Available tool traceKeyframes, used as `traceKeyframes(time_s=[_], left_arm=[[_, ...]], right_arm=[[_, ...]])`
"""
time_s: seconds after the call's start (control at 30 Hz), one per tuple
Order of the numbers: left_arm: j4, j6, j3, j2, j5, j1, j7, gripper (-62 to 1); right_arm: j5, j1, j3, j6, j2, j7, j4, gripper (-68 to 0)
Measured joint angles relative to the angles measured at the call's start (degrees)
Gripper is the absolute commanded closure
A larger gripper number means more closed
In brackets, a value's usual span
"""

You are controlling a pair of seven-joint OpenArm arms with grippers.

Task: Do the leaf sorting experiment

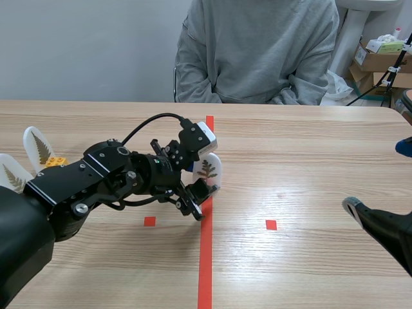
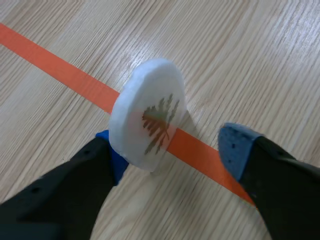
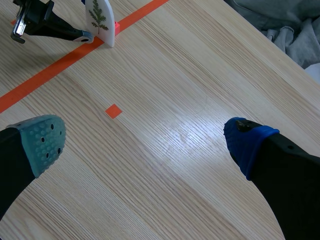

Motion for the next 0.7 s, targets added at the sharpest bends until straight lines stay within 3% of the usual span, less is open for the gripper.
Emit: traceKeyframes(time_s=[0.27, 0.5, 0.7], left_arm=[[0.0, 0.0, 0.0, 0.0, -0.6, 0.0, -1.9, -13.2], [0.0, -0.1, 0.0, 0.0, -0.6, 0.0, -1.9, -4.0], [0.0, -0.1, 0.0, 0.0, -0.7, 0.0, -1.8, -4.0]], right_arm=[[0.0, 0.0, 0.0, 0.0, 0.0, 0.0, 0.0, -67.9], [0.0, 0.0, 0.0, 0.0, 0.0, 0.0, 0.0, -67.9], [0.0, 0.0, 0.0, 0.0, 0.0, 0.0, 0.0, -67.9]])
